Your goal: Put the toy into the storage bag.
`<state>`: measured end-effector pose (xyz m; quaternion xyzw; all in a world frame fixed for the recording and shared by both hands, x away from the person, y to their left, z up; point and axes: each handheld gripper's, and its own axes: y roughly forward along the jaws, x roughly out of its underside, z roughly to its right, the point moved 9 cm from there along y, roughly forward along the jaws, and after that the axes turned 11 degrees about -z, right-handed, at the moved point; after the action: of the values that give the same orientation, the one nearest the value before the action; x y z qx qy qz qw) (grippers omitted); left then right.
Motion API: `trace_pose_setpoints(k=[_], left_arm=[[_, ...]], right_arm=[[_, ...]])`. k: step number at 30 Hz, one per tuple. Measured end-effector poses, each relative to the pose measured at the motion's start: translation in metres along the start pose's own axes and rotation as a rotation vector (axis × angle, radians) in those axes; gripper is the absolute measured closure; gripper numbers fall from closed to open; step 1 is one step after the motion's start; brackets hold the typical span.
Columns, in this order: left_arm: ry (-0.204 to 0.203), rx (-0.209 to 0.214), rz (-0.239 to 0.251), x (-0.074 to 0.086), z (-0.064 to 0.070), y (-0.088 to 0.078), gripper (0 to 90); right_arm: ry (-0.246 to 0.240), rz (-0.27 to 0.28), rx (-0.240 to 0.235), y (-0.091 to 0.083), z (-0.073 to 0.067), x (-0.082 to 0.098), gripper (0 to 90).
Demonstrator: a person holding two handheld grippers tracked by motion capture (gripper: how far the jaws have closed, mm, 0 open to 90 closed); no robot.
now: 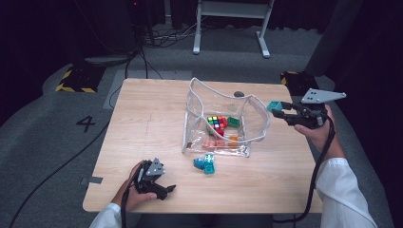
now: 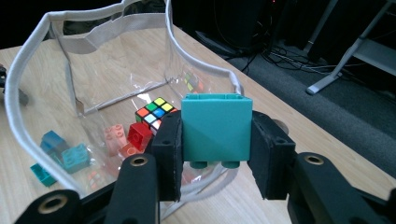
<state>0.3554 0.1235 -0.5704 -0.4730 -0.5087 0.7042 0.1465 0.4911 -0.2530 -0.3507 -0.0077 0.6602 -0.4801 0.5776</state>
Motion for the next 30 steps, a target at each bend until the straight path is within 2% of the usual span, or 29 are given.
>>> trace_pose_setpoints(k=[4,8,13,15,21,30], left_arm=[[-0.001,0.000,0.001,0.000,0.000,0.000,8.1],[0.000,0.000,0.000,0.000,0.000,0.000,8.1],[0.000,0.000,0.000,0.000,0.000,0.000,8.1],[0.000,0.000,0.000,0.000,0.000,0.000,8.1],[0.000,0.000,0.000,0.000,0.000,0.000,8.1],[0.000,0.000,0.000,0.000,0.000,0.000,8.1]], right_arm=[[-0.013,-0.015,-0.002,0.010,-0.003,-0.012,59.0],[-0.036,-0.020,-0.028,0.023,-0.010,-0.025,59.0],[-0.085,-0.071,-0.064,0.042,-0.019,-0.032,59.0],[-0.090,-0.099,-0.084,0.051,-0.022,-0.033,59.0],[-0.145,-0.163,-0.101,0.071,-0.030,-0.040,59.0],[-0.192,-0.259,-0.104,0.098,-0.043,-0.044,59.0]])
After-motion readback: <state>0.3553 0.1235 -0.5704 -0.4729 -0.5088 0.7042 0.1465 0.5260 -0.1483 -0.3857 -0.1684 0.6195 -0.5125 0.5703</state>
